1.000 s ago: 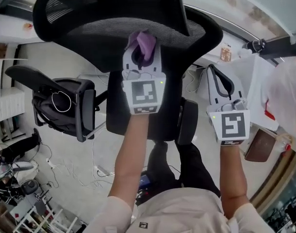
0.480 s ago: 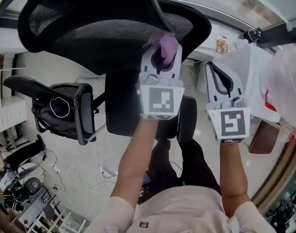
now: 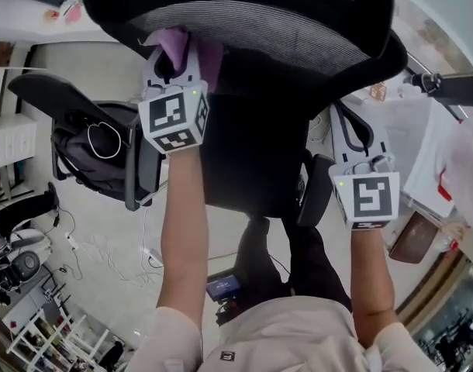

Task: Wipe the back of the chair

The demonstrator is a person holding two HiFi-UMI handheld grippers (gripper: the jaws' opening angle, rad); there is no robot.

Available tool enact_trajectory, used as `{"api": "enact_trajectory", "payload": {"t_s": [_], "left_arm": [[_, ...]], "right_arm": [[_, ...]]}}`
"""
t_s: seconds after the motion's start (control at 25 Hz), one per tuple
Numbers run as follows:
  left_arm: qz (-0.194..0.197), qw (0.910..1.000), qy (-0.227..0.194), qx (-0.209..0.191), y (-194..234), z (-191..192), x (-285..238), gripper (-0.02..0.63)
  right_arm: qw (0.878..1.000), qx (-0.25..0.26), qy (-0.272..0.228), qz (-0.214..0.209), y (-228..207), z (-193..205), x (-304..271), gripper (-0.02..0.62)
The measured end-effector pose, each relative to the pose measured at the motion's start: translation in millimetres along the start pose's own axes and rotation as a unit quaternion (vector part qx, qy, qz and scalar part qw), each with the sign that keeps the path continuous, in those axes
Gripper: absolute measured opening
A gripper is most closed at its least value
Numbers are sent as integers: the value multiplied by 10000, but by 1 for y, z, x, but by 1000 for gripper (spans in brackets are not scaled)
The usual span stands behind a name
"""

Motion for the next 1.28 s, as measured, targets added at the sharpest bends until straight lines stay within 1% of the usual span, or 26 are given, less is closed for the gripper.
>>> {"api": "enact_trajectory", "payload": {"t_s": [0.08, 0.12, 0.2, 0.4, 0.52, 0.6, 0.76, 0.88, 0.96, 1.04, 1.12, 1.2, 1.28], "left_arm": [[-285, 9996, 85, 10, 38, 6, -4, 81], [-369, 9992, 118, 20, 50, 9, -4, 81], [-412, 9990, 165, 35, 62, 14, -3, 81], [-201, 9996, 178, -60, 51, 19, -3, 81], [-37, 9998, 153, -72, 35, 19, -4, 81], [73, 9999, 144, -44, 21, 17, -5, 81], [367, 9993, 100, 36, -30, 15, 3, 81], [762, 9970, -9, 109, -88, 12, 16, 81], [1134, 9934, -112, 104, -137, 11, 28, 81], [1574, 9874, -164, 14, -190, 9, 43, 81], [1920, 9812, -158, -78, -233, 6, 55, 81], [2100, 9775, -164, -63, -259, 5, 62, 81], [2163, 9762, -167, -19, -270, 6, 64, 81]], "right_arm": [[9999, 46, 34, -106, 12, -5, -10, -5], [9999, 77, 31, -148, 17, -7, -14, -5], [9997, 144, 22, -217, 25, -11, -20, -5], [9994, 182, 73, -297, 35, -14, -27, -5], [9997, 119, 88, -201, 30, -11, -24, -5], [9999, 89, 23, -51, 20, -9, -22, -5], [9994, -64, -173, 292, -8, -2, -14, -5], [9975, -370, -246, 541, -31, 6, 0, -5], [9957, -552, -311, 678, -44, 14, 13, -5], [9939, -682, -353, 797, -55, 22, 26, -5], [9926, -763, -386, 861, -65, 28, 36, -5], [9918, -812, -407, 900, -73, 32, 44, -5], [9911, -852, -410, 935, -77, 36, 50, -5]]}}
Point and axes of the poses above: the fingertips, and each gripper's own axes: x backward along the fingers, y to its left, z out of its underside, the point moved 3 cm from there along x, backward along the fingers, and after that the axes turned 11 degrees about -z, right-handed, at the moved point
